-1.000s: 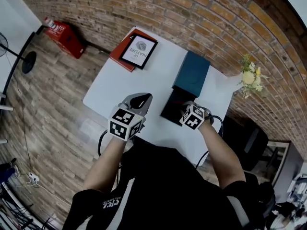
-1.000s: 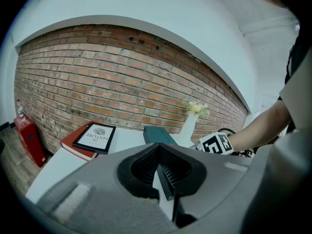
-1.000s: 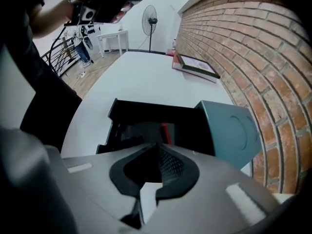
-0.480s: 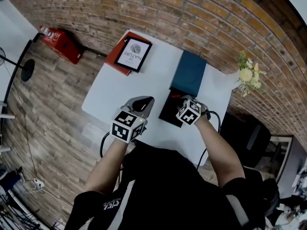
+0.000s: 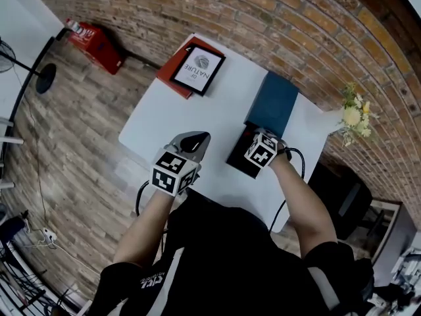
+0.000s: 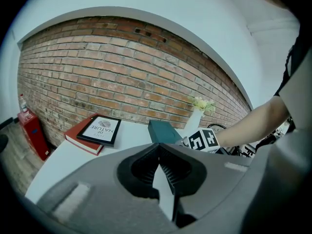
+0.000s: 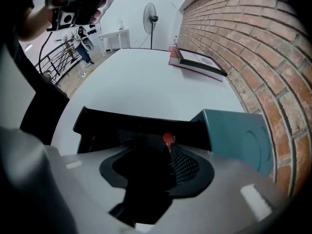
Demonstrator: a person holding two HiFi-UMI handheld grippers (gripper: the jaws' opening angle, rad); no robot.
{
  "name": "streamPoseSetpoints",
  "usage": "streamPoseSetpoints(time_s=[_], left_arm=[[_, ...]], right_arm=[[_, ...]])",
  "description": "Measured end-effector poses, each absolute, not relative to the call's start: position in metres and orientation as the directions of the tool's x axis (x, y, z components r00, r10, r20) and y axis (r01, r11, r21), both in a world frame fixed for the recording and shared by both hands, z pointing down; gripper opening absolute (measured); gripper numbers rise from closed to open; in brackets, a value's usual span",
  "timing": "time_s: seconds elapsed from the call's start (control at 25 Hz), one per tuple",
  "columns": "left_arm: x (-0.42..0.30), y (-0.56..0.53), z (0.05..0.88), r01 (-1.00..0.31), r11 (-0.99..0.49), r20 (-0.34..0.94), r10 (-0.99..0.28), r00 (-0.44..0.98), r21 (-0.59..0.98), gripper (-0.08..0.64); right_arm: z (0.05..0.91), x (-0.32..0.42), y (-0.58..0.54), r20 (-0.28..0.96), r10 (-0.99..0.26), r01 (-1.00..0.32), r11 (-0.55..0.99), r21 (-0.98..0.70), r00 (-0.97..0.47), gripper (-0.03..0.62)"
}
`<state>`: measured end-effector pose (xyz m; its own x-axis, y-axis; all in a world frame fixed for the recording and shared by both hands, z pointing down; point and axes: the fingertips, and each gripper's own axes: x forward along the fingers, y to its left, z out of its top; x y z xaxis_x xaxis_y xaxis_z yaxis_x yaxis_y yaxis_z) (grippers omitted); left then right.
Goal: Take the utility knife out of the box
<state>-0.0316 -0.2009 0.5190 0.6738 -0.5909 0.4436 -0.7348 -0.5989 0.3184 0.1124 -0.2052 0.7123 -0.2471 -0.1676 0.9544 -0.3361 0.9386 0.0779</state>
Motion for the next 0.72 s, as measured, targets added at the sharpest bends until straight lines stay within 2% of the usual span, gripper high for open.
streamPoseSetpoints(time_s=[0.16, 0.36, 0.4, 0.56, 0.72], left_arm=[[-0.037, -0.2, 0.521, -0.741, -0.59, 0.446, -0.596, 0.667, 0.32, 0.008], [-0.035, -0.196, 0.521, -0.739, -0.591, 0.446, -0.593, 0.67, 0.324, 0.008], [-0.035, -0.195, 0.521, -0.738, -0.593, 0.445, -0.593, 0.671, 0.323, 0.008], [-0.036, -0.191, 0.519, -0.74, -0.591, 0.444, -0.596, 0.669, 0.321, 0.008], [-0.042, -0.188, 0.521, -0.75, -0.576, 0.446, -0.606, 0.659, 0.325, 0.008]], right_arm=[[0.712, 0.111, -0.205, 0.955, -0.144, -0.375, 0.926, 0.037, -0.26, 0.176], [0.711, 0.11, -0.201, 0.952, -0.144, -0.389, 0.921, 0.028, -0.271, 0.137], [0.711, 0.11, -0.202, 0.952, -0.148, -0.386, 0.922, 0.036, -0.266, 0.14], [0.711, 0.108, -0.202, 0.958, -0.143, -0.356, 0.933, 0.047, -0.25, 0.233], [0.711, 0.105, -0.201, 0.961, -0.096, -0.364, 0.931, -0.006, -0.26, 0.216]])
